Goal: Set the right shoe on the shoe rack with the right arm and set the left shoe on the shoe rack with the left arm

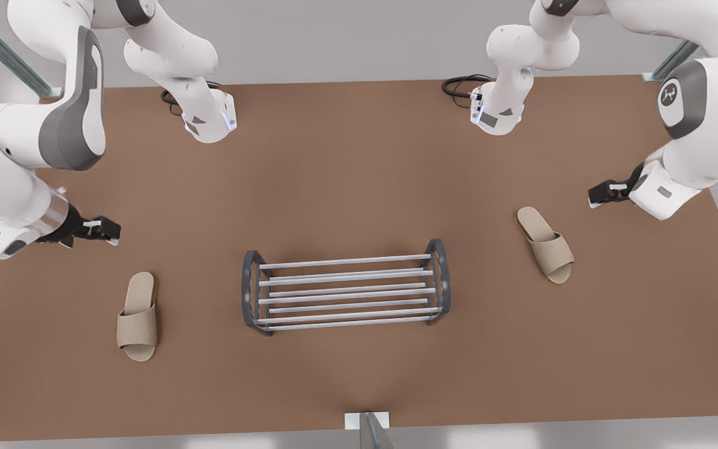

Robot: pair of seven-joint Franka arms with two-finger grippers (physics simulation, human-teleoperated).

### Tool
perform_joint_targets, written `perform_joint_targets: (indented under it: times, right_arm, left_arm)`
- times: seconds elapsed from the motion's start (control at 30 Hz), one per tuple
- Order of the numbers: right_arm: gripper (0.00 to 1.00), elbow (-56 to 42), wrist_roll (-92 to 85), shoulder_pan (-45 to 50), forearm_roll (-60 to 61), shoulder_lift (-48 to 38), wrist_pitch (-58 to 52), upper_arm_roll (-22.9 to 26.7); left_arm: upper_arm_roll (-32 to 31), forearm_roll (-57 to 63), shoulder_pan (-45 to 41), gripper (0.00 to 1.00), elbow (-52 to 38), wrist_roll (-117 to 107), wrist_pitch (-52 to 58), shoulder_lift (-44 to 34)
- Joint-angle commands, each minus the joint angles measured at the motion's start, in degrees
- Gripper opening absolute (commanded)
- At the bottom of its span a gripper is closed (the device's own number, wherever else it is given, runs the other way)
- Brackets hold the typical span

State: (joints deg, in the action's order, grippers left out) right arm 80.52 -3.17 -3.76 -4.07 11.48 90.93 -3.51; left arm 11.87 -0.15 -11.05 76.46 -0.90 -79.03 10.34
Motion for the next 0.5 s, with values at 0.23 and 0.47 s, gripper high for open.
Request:
perform_joint_targets:
  times: [0.23, 0.47]
  right_arm:
    - [1.00, 29.2, -18.4, -14.0, 46.2, -3.6, 34.5, 0.1]
    - [1.00, 50.4, -70.7, -16.9, 94.7, -3.2, 43.5, -0.4]
  left_arm:
    - [-6.4, 13.6, -8.9, 1.00, -3.5, -2.7, 7.2, 1.2]
    - [-9.3, 43.9, -39.8, 1.00, 1.9, -1.7, 21.8, 17.3]
